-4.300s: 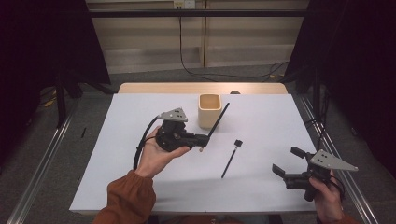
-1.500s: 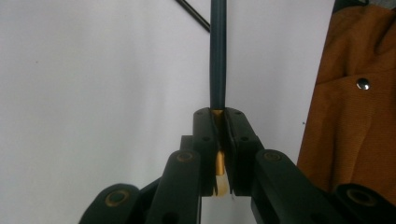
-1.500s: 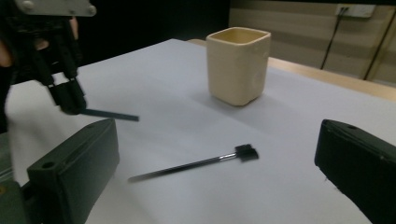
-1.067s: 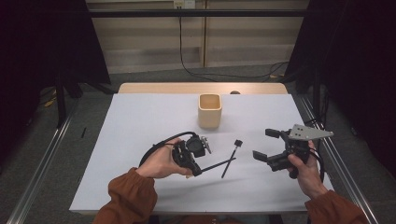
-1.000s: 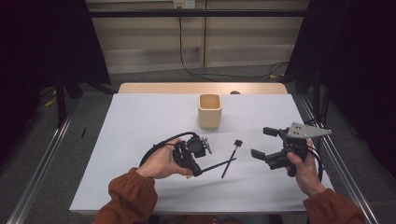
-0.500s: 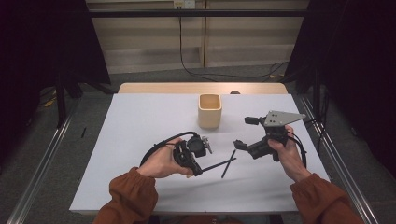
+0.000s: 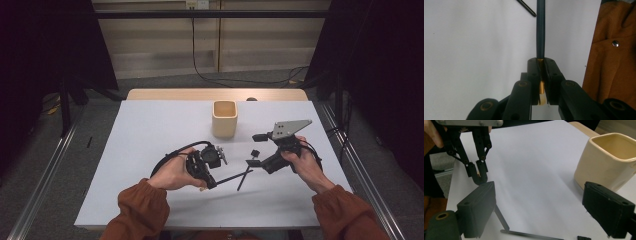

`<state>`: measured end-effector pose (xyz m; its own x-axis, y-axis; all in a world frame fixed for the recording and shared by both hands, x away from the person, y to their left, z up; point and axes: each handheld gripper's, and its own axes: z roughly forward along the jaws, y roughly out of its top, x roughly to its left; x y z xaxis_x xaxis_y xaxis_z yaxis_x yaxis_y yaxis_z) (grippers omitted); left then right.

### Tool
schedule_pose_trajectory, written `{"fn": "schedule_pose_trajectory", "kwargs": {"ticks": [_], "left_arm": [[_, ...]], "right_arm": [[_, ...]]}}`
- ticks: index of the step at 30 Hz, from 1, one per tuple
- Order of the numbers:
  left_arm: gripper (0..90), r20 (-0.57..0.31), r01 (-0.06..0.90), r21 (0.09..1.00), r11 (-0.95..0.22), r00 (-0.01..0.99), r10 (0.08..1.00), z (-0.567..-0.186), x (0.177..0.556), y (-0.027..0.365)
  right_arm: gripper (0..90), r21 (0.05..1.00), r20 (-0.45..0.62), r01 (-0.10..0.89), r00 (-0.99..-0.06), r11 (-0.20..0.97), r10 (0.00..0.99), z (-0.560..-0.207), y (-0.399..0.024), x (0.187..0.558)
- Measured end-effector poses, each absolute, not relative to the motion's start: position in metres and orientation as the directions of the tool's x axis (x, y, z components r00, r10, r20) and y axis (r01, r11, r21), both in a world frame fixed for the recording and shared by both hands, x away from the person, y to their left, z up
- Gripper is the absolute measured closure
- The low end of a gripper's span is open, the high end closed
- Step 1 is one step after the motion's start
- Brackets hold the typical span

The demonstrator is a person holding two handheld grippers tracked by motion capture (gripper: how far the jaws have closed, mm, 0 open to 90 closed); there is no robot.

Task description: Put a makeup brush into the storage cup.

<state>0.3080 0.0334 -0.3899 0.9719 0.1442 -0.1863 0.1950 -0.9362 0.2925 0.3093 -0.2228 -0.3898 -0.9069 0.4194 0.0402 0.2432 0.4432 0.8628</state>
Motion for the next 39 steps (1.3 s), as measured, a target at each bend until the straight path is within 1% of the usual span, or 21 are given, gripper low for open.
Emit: {"fn": "schedule_pose_trajectory", "kwargs": {"ticks": [3,5,7,8,12,16,18,19,21,23,24,26,28,29,32,35,36,38,39], "left_arm": [[84.5,-0.178,0.200,0.293,-0.935,0.972,0.152,-0.391,0.307,0.033],[84.4,-0.178,0.204,0.294,-0.934,0.972,0.156,-0.391,0.307,0.033],[84.3,-0.177,0.201,0.292,-0.935,0.972,0.154,-0.392,0.309,0.033],[84.3,-0.185,0.204,0.287,-0.936,0.970,0.155,-0.392,0.309,0.032],[84.3,-0.170,0.192,0.283,-0.940,0.974,0.148,-0.394,0.308,0.030],[84.3,-0.174,0.188,0.277,-0.942,0.974,0.143,-0.394,0.306,0.030],[84.2,-0.176,0.182,0.282,-0.942,0.975,0.136,-0.393,0.306,0.031],[84.2,-0.180,0.199,0.293,-0.935,0.972,0.150,-0.393,0.306,0.031],[84.3,-0.175,0.189,0.287,-0.939,0.974,0.142,-0.391,0.306,0.032],[84.3,-0.178,0.203,0.292,-0.935,0.972,0.155,-0.393,0.305,0.031],[84.3,-0.183,0.183,0.277,-0.943,0.974,0.135,-0.392,0.307,0.031],[84.3,-0.171,0.182,0.273,-0.944,0.975,0.139,-0.394,0.305,0.029],[84.3,-0.176,0.190,0.272,-0.943,0.974,0.145,-0.396,0.304,0.028],[84.3,-0.176,0.173,0.263,-0.949,0.976,0.129,-0.396,0.305,0.028],[84.3,-0.172,0.173,0.255,-0.951,0.976,0.131,-0.396,0.305,0.027],[84.3,-0.175,0.177,0.258,-0.950,0.975,0.134,-0.397,0.304,0.027],[84.3,-0.182,0.187,0.266,-0.945,0.973,0.142,-0.398,0.303,0.027],[84.3,-0.173,0.176,0.252,-0.952,0.976,0.134,-0.397,0.304,0.026],[84.3,-0.182,0.189,0.257,-0.948,0.973,0.144,-0.398,0.302,0.025]], "right_arm": [[11.7,0.841,0.066,0.254,-0.925,0.477,0.375,-0.388,-0.219,0.311],[11.8,0.811,0.104,0.274,-0.937,0.516,0.333,-0.387,-0.215,0.313],[9.0,0.777,0.137,0.281,-0.949,0.564,0.284,-0.385,-0.209,0.315],[6.1,0.763,0.137,0.278,-0.952,0.583,0.275,-0.383,-0.204,0.314],[5.3,0.708,0.092,0.224,-0.970,0.670,0.227,-0.380,-0.187,0.313],[4.0,0.676,0.103,0.203,-0.978,0.708,0.182,-0.380,-0.181,0.314],[12.4,0.654,0.089,0.185,-0.982,0.734,0.169,-0.379,-0.180,0.313],[14.9,0.645,0.092,0.181,-0.983,0.743,0.159,-0.379,-0.180,0.313],[15.9,0.626,0.102,0.177,-0.984,0.760,0.145,-0.378,-0.179,0.313],[22.0,0.613,0.121,0.181,-0.983,0.769,0.135,-0.378,-0.180,0.314],[23.0,0.600,0.128,0.184,-0.983,0.779,0.133,-0.378,-0.180,0.314],[25.1,0.572,0.120,0.178,-0.984,0.801,0.133,-0.379,-0.179,0.314],[25.1,0.554,0.127,0.173,-0.984,0.814,0.122,-0.380,-0.177,0.314],[24.8,0.539,0.126,0.176,-0.984,0.824,0.128,-0.380,-0.177,0.314],[24.2,0.505,0.135,0.177,-0.983,0.845,0.126,-0.381,-0.175,0.314],[19.8,0.453,0.128,0.167,-0.984,0.876,0.122,-0.383,-0.173,0.313],[19.9,0.434,0.128,0.161,-0.985,0.886,0.117,-0.384,-0.173,0.312],[19.5,0.411,0.128,0.149,-0.986,0.900,0.106,-0.387,-0.170,0.310],[19.0,0.403,0.126,0.147,-0.987,0.903,0.104,-0.388,-0.169,0.309]]}}
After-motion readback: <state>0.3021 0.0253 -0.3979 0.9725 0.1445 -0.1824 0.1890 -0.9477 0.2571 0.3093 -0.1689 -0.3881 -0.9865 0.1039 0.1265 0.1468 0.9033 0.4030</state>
